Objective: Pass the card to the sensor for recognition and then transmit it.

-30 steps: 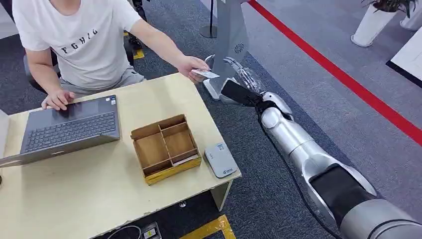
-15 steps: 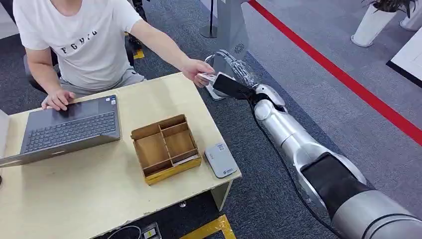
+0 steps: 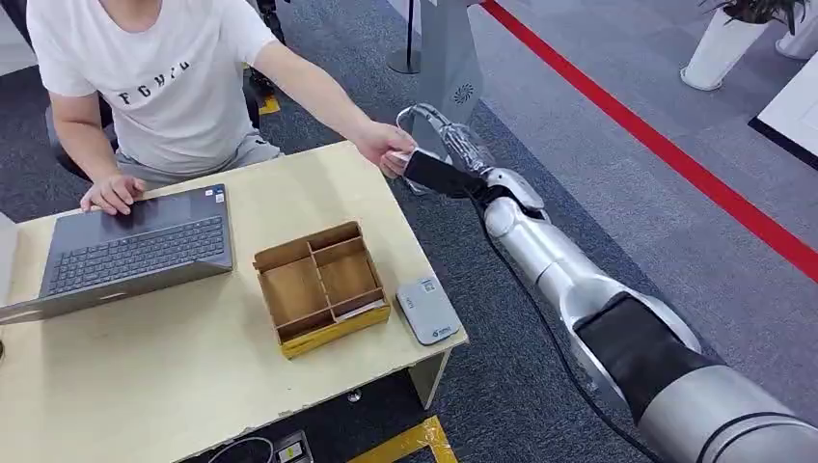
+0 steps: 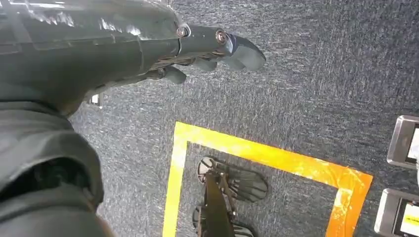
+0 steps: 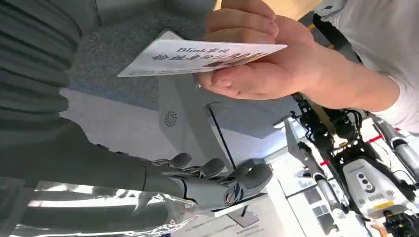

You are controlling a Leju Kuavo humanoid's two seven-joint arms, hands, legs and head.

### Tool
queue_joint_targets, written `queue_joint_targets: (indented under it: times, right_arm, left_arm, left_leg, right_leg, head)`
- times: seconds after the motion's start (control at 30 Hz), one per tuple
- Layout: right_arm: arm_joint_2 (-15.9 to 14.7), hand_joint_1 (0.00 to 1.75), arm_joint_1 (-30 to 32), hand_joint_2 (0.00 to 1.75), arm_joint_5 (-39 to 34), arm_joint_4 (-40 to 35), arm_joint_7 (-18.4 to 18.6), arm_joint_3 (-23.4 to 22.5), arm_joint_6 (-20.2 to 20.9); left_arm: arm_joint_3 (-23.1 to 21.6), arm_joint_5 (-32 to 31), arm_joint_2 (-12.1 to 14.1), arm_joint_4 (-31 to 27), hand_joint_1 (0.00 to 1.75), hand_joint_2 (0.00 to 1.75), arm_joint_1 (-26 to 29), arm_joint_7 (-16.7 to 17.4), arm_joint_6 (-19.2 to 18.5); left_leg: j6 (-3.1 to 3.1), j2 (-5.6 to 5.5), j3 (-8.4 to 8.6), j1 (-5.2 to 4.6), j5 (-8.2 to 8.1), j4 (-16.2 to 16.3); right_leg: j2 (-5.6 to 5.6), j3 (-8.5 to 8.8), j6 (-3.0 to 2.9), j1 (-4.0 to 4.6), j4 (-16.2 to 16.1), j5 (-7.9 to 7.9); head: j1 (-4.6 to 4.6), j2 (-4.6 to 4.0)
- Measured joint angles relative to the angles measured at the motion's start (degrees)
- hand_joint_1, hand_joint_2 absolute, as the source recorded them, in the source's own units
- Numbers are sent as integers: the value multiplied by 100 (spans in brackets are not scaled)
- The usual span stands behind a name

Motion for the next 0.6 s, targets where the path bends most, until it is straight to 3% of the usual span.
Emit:
queue_joint_targets:
  times: [0.6]
  right_arm:
    - [160, 175, -160, 175, 173, 282, -129, 193, -166]
  left_arm:
    - [-57, 98, -2, 0, 0, 0, 0, 11, 22]
  left_leg:
    - [0, 0, 0, 0, 0, 0]
  right_leg:
    - [0, 0, 0, 0, 0, 0]
  head:
    - [0, -2]
